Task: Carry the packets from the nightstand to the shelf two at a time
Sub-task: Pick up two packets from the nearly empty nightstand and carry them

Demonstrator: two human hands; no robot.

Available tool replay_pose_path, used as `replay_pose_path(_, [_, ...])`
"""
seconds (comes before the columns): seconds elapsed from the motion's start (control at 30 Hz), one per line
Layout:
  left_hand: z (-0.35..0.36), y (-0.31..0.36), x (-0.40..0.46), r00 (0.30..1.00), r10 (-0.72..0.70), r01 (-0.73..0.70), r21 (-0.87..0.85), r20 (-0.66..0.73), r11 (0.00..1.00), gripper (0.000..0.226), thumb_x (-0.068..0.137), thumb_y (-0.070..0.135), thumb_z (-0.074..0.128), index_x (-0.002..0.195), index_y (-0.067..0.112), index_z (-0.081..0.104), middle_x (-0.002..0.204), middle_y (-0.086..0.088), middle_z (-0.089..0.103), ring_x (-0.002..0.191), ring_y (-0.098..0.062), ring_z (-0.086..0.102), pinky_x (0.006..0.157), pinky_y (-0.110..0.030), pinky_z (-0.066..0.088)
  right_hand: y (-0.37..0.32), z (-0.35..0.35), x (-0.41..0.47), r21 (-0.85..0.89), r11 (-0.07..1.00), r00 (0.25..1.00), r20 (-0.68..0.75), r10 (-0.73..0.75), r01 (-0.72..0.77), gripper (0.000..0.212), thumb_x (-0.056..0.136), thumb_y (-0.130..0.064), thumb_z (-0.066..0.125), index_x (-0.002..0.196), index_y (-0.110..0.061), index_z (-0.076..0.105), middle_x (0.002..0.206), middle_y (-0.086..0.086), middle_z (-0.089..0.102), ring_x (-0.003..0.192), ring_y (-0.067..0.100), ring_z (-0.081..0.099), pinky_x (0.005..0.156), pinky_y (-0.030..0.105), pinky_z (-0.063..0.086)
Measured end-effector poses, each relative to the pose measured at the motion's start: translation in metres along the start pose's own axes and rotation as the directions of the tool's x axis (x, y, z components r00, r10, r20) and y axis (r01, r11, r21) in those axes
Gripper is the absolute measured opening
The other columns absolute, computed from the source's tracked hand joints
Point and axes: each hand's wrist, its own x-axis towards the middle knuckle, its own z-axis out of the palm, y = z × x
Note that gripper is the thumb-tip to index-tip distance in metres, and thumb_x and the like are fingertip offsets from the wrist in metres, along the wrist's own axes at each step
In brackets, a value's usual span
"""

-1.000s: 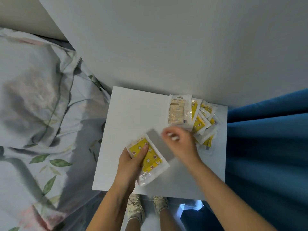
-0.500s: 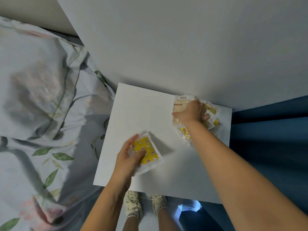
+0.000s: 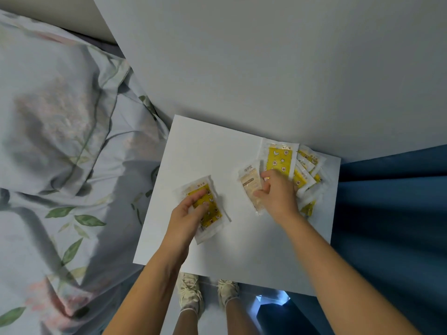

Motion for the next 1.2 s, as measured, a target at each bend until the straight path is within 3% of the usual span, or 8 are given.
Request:
replay_pose_path(0.3, [0.014,-0.004,0.0,0.999,-0.034,0.034,0.024,-0.007,0.999,0.027,0.091,0.018,0.063,0.114,0.031,0.061,0.133,0.001,0.057,0.115,-0.021,0.06,0.103,-0.039,0.047,-0.006,0.005,-0.01,-0.183,0.982,0.988,0.15,-0.019,0.046,0.05,0.079,-0.023,0.076,0.12,-0.004,0.054,0.116,0.013,0.063,0.108,0.028,0.061,0.084,0.034,0.053])
replay_pose_path(0.4, [0.016,-0.007,-0.002,0.999,-0.028,0.028,0.0,-0.033,1.0,0.03,0.086,0.03,0.069,0.116,0.028,0.063,0.129,0.0,0.061,0.111,-0.02,0.063,0.102,-0.04,0.048,-0.011,-0.002,-0.015,0.137,0.99,0.963,0.27,-0.003,-0.036,0.031,0.085,-0.022,0.072,0.113,-0.01,0.063,0.11,0.007,0.069,0.104,0.024,0.064,0.088,0.035,0.054])
replay_pose_path(0.5, [0.015,-0.006,-0.005,0.999,-0.031,0.033,-0.043,0.044,0.999,0.053,0.076,0.048,0.073,0.12,0.021,0.064,0.12,-0.002,0.069,0.109,-0.021,0.066,0.101,-0.043,0.049,-0.025,-0.009,-0.035,0.604,0.763,0.904,0.423,-0.061,-0.231,0.021,0.083,-0.009,0.073,0.101,-0.019,0.068,0.102,0.001,0.073,0.096,0.017,0.07,0.086,0.031,0.057])
replay_pose_path(0.67, [0.021,-0.007,-0.01,1.0,0.007,-0.006,-0.148,0.008,0.989,0.025,0.091,0.02,0.062,0.113,0.009,0.067,0.106,-0.013,0.073,0.099,-0.03,0.07,0.09,-0.043,0.054,-0.037,-0.017,-0.048,0.639,0.704,0.806,0.569,-0.161,-0.31,0.04,0.08,-0.009,0.076,0.116,-0.019,0.064,0.096,0.0,0.073,0.087,0.013,0.068,0.079,0.026,0.056])
replay_pose_path(0.77, [0.019,-0.007,-0.009,0.999,0.016,-0.021,-0.125,-0.041,0.992,0.017,0.089,0.016,0.065,0.105,0.011,0.068,0.101,-0.01,0.075,0.091,-0.026,0.072,0.083,-0.039,0.057,-0.023,-0.029,-0.016,0.61,0.76,0.973,0.186,0.139,-0.225,0.052,0.077,-0.021,0.08,0.124,-0.015,0.059,0.105,-0.001,0.065,0.094,0.013,0.059,0.075,0.02,0.047])
replay_pose_path(0.87, [0.019,-0.007,-0.011,0.999,0.029,-0.031,-0.114,-0.022,0.993,0.016,0.088,0.017,0.066,0.104,0.012,0.067,0.099,-0.008,0.076,0.087,-0.022,0.073,0.078,-0.034,0.058,-0.005,-0.028,0.015,0.242,0.937,0.917,-0.247,0.312,-0.254,0.068,0.075,-0.041,0.078,0.13,-0.011,0.051,0.133,0.008,0.053,0.123,0.027,0.047,0.1,0.037,0.04])
replay_pose_path(1.07, [0.022,-0.016,-0.019,1.0,0.027,-0.027,-0.101,-0.002,0.995,0.007,0.088,0.014,0.067,0.095,0.016,0.068,0.094,-0.005,0.077,0.084,-0.02,0.074,0.072,-0.028,0.06,-0.009,-0.008,0.03,-0.03,0.922,0.877,-0.323,0.356,-0.385,0.077,0.079,-0.051,0.07,0.137,-0.008,0.04,0.141,0.014,0.047,0.132,0.034,0.036,0.104,0.047,0.03])
replay_pose_path(1.2, [0.017,-0.023,-0.023,1.0,0.012,-0.013,-0.083,-0.008,0.996,0.01,0.088,0.014,0.067,0.097,0.013,0.068,0.094,-0.006,0.077,0.083,-0.019,0.074,0.07,-0.026,0.059,-0.012,-0.01,0.03,0.107,0.976,0.908,-0.36,0.216,-0.19,0.05,0.085,-0.025,0.068,0.13,-0.016,0.048,0.119,0.007,0.065,0.119,0.029,0.051,0.101,0.043,0.03])
